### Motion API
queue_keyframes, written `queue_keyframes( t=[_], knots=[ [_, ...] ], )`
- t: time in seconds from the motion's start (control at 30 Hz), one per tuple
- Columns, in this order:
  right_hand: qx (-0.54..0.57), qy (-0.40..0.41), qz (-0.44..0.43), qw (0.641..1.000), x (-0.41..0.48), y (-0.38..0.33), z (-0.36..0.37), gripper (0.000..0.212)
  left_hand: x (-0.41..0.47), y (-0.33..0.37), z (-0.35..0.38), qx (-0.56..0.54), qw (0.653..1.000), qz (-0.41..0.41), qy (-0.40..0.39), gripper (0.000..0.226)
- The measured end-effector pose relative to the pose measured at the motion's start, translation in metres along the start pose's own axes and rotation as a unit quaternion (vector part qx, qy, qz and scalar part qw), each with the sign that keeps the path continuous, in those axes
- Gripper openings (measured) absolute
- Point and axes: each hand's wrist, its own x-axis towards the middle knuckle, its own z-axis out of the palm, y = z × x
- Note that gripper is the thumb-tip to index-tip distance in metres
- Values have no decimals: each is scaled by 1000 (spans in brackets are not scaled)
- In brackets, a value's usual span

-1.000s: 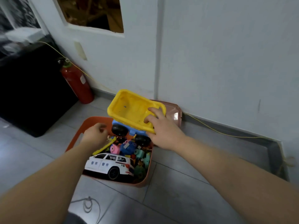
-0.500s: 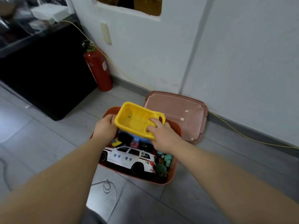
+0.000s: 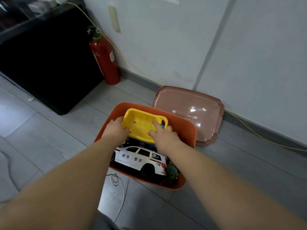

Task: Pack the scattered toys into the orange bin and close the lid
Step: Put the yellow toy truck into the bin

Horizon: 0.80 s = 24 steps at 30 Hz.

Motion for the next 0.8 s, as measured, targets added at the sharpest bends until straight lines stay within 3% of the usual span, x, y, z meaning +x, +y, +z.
queue_keyframes(
  t=[0.1, 0.2, 0.3, 0.4, 0.47, 0.6, 0.8],
  knots=[
    [13, 10, -23, 1000, -12, 10, -6, 95, 1, 3, -2, 24, 999, 10, 32, 50],
    [16, 69, -28, 997, -32, 27, -8, 94, -2, 5, -5, 81, 995, 33, 51, 56],
    [-9, 127, 33, 991, -48, 42, -2, 92, -6, 6, -8, 181, 977, 55, 95, 64],
    [-13, 89, 112, 990, -60, 51, 9, 110, -6, 5, -8, 176, 981, -33, 74, 76],
    [43, 67, 167, 983, -66, 53, 15, 114, -8, 5, -7, 131, 988, -79, 36, 74],
    [168, 63, 199, 963, -74, 53, 16, 102, -13, 6, -10, 126, 990, -61, 14, 61],
    [191, 88, 201, 957, -106, 73, 32, 79, -16, 37, -6, 130, 989, -51, -46, 57]
  ],
)
